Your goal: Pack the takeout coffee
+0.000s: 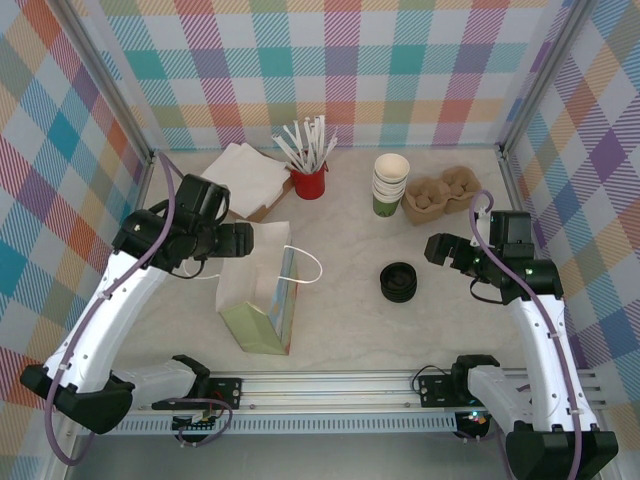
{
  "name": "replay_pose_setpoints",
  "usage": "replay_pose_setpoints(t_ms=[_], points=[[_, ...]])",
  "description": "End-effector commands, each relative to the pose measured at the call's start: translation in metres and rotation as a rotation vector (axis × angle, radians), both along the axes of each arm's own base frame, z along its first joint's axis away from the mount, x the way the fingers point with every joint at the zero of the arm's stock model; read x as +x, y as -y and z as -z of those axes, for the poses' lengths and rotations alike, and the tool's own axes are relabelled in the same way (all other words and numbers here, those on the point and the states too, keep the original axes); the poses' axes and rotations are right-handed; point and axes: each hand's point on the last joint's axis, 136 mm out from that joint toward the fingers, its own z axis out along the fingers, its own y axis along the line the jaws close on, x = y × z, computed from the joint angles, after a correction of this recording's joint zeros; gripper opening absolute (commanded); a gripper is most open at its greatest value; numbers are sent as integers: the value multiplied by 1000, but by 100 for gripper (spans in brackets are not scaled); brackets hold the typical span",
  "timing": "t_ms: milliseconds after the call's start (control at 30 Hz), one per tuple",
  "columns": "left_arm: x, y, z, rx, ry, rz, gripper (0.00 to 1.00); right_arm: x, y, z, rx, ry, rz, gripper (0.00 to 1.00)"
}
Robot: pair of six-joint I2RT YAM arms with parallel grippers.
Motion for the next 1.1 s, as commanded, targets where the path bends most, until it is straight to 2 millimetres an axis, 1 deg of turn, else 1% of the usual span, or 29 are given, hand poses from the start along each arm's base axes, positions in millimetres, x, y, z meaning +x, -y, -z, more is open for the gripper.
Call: replay_pose_setpoints(t_ms=[0, 167, 267, 400, 533, 633, 667, 767, 867, 1000, 1067], points=[[5, 4, 4, 1, 8, 2, 73, -4, -1, -3, -4, 4, -16, 100], [4, 4, 17, 1, -16, -7, 62, -3, -1, -1, -8, 1, -21, 100], [5, 6, 21, -7, -21, -10, 52, -2, -1, 0, -8, -1, -21, 100], [5, 6, 25, -10, -25, -13, 34, -2, 0, 1, -14, -1, -20, 100], [6, 3, 19, 1, -11, -26, 17, -3, 2, 0, -24, 1, -17, 100], [8, -3, 4, 24, 24, -36, 2, -4, 2, 1, -31, 0, -21, 100], [9, -6, -2, 33, 39, -36, 0, -5, 3, 1, -33, 0, -20, 100], [12, -16, -23, 64, 75, -40, 0, -5, 4, 0, -41, 0, -20, 100], [16, -32, -41, 82, 95, -51, 0, -5, 4, 1, -44, -2, -24, 100], [26, -63, -63, 112, 130, -94, 0, -5, 4, 2, -48, -4, -30, 100], [33, -78, -70, 105, 135, -118, 0, -4, 3, 2, -51, -6, -35, 100]])
